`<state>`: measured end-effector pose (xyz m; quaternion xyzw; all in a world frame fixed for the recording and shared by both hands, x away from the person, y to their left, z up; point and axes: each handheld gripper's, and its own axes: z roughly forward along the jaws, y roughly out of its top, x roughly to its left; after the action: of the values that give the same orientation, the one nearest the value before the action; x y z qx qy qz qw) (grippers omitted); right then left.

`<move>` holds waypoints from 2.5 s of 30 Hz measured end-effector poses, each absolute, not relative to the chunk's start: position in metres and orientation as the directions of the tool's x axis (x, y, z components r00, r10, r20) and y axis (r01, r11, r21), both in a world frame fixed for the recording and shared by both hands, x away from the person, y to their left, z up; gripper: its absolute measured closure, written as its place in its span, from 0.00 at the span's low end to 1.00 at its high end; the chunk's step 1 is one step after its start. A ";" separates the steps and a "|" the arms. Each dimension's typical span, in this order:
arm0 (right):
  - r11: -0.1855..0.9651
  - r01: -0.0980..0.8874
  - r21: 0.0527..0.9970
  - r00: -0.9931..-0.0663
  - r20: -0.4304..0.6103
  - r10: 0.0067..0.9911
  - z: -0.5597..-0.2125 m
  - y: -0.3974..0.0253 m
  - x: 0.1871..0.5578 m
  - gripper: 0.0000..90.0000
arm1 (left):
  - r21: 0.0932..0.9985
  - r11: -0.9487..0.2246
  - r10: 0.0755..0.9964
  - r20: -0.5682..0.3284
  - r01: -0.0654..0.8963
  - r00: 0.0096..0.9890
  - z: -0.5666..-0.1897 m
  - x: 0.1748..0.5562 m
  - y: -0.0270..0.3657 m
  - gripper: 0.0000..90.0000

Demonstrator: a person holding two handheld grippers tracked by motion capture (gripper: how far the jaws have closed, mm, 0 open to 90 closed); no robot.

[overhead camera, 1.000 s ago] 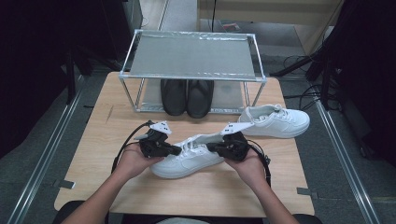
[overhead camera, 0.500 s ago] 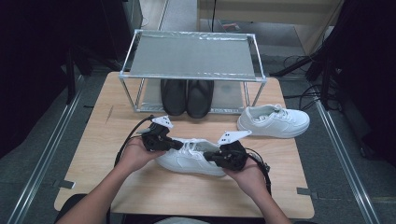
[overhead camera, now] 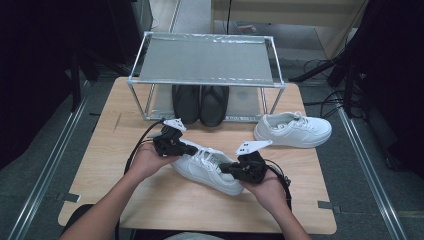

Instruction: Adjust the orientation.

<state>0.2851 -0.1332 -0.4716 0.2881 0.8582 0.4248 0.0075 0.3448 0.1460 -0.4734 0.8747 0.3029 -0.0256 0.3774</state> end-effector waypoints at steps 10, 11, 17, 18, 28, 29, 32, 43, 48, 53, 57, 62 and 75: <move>0.410 0.499 0.764 -0.803 0.229 0.550 -0.463 -0.157 0.305 1.00 | 0.627 -0.547 0.521 -0.264 0.555 0.812 -0.470 0.311 0.160 0.98; 0.410 0.501 0.762 -0.799 0.225 0.557 -0.463 -0.158 0.307 1.00 | 0.625 -0.543 0.523 -0.271 0.561 0.808 -0.471 0.310 0.161 0.98; 0.420 0.508 0.752 -0.795 0.221 0.566 -0.467 -0.155 0.321 0.99 | 0.592 -0.553 0.541 -0.280 0.586 0.793 -0.483 0.306 0.162 0.97; 0.425 0.512 0.746 -0.794 0.222 0.566 -0.468 -0.154 0.323 0.99 | 0.584 -0.561 0.543 -0.276 0.587 0.793 -0.485 0.306 0.162 0.97; 0.483 0.497 0.721 -0.815 0.196 0.545 -0.473 -0.133 0.324 1.00 | 0.600 -0.518 0.583 -0.275 0.611 0.764 -0.493 0.307 0.168 0.98; 0.485 0.495 0.721 -0.818 0.199 0.539 -0.473 -0.131 0.323 1.00 | 0.602 -0.510 0.588 -0.278 0.615 0.760 -0.493 0.308 0.169 0.98; 0.487 0.490 0.723 -0.827 0.209 0.522 -0.474 -0.127 0.320 1.00 | 0.606 -0.497 0.600 -0.276 0.621 0.750 -0.494 0.312 0.173 0.98; 0.467 0.502 0.728 -0.823 0.236 0.516 -0.479 -0.112 0.309 1.00 | 0.626 -0.474 0.632 -0.247 0.618 0.735 -0.495 0.325 0.178 0.96; 0.459 0.500 0.734 -0.821 0.235 0.520 -0.482 -0.103 0.307 1.00 | 0.626 -0.472 0.635 -0.246 0.620 0.732 -0.495 0.331 0.178 0.97; 0.448 0.498 0.743 -0.828 0.252 0.502 -0.484 -0.096 0.305 1.00 | 0.631 -0.467 0.628 -0.256 0.619 0.735 -0.495 0.334 0.180 0.97; 0.446 0.498 0.744 -0.825 0.249 0.507 -0.483 -0.096 0.304 0.99 | 0.623 -0.450 0.622 -0.295 0.640 0.725 -0.496 0.337 0.183 0.97; 0.422 0.503 0.754 -0.816 0.253 0.520 -0.478 -0.112 0.310 0.93 | 0.625 -0.463 0.579 -0.324 0.628 0.749 -0.490 0.334 0.188 0.93; 0.349 0.532 0.772 -0.751 0.240 0.615 -0.471 -0.164 0.323 0.76 | 0.649 -0.478 0.455 -0.393 0.592 0.799 -0.473 0.324 0.183 0.56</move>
<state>0.3234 -0.1643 -0.4706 0.3497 0.8200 0.4508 0.0461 0.3237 0.1835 -0.4731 0.8557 0.3059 -0.0832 0.4091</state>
